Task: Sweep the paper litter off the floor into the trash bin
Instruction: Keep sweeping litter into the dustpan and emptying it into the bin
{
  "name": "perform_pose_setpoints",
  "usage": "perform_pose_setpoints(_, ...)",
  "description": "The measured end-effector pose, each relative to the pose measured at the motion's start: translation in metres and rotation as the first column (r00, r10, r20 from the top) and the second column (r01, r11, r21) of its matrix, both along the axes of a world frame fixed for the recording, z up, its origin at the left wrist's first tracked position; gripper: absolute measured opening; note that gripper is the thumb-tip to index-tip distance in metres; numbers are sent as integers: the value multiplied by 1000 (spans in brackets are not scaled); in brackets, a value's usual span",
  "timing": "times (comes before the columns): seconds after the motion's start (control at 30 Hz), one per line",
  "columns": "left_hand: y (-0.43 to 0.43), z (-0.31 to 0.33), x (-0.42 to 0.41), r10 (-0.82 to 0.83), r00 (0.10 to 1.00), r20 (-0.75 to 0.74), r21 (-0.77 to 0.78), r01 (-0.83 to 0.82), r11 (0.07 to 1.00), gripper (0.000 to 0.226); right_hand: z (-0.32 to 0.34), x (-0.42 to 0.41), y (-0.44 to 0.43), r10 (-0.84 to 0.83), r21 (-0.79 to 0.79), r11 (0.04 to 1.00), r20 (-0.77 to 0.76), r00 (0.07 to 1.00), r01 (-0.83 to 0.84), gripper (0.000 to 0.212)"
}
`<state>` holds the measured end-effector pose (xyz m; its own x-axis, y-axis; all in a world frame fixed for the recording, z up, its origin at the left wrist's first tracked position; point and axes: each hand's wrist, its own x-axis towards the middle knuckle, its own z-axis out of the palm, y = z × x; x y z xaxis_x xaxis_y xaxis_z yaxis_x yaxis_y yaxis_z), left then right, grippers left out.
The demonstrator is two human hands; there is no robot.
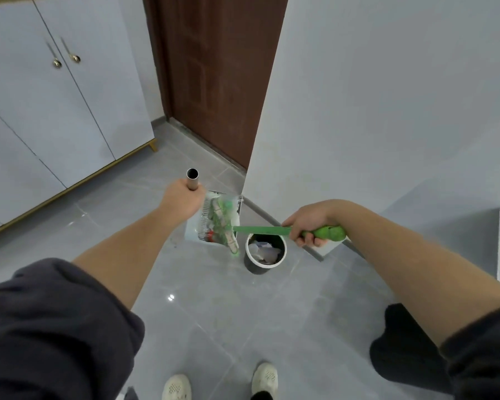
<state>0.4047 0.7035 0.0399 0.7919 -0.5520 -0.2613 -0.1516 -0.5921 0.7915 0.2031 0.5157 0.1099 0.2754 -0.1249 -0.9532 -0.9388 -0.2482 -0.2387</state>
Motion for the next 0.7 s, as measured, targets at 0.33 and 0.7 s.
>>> perform_pose_setpoints(0.33, -93, 7, -74, -222, 972, 80, 93, 215, 972, 30, 27, -69, -108, 68, -69, 995, -42, 997, -71, 51)
perform_pose_setpoints(0.7, -124, 7, -131, -692, 670, 269, 280, 634, 721, 13, 24, -125, -156, 229, -112, 964, -113, 967, -241, 56)
